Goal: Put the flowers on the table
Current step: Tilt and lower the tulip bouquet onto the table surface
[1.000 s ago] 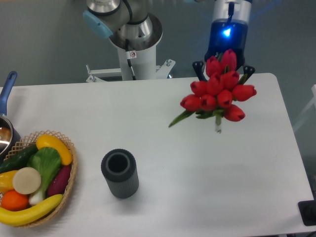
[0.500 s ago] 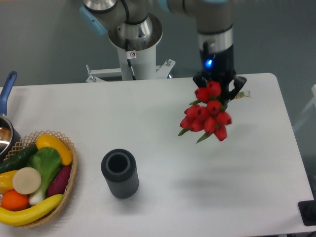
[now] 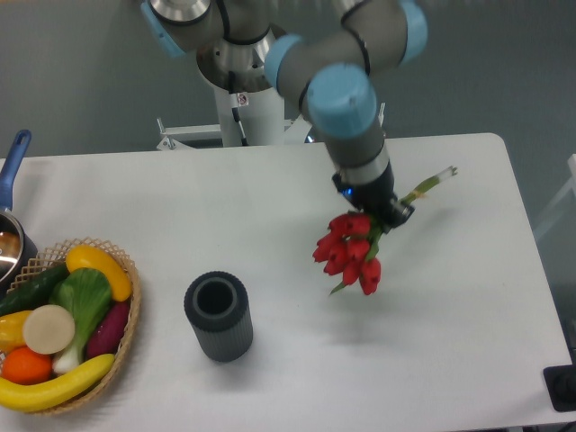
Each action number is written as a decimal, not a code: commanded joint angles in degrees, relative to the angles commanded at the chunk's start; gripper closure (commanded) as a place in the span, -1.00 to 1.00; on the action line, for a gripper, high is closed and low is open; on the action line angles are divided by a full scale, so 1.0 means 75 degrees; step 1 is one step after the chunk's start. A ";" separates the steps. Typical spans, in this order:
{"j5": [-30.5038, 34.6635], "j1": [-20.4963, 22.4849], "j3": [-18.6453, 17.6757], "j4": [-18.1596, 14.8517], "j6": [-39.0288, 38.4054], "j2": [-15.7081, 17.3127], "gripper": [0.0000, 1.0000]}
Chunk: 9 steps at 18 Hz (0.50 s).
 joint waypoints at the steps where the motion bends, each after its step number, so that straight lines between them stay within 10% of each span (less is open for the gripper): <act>1: -0.0198 0.0012 0.0023 0.0011 0.0000 -0.0129 0.56; 9: -0.0703 0.0012 0.0164 0.0023 -0.0035 -0.0750 0.56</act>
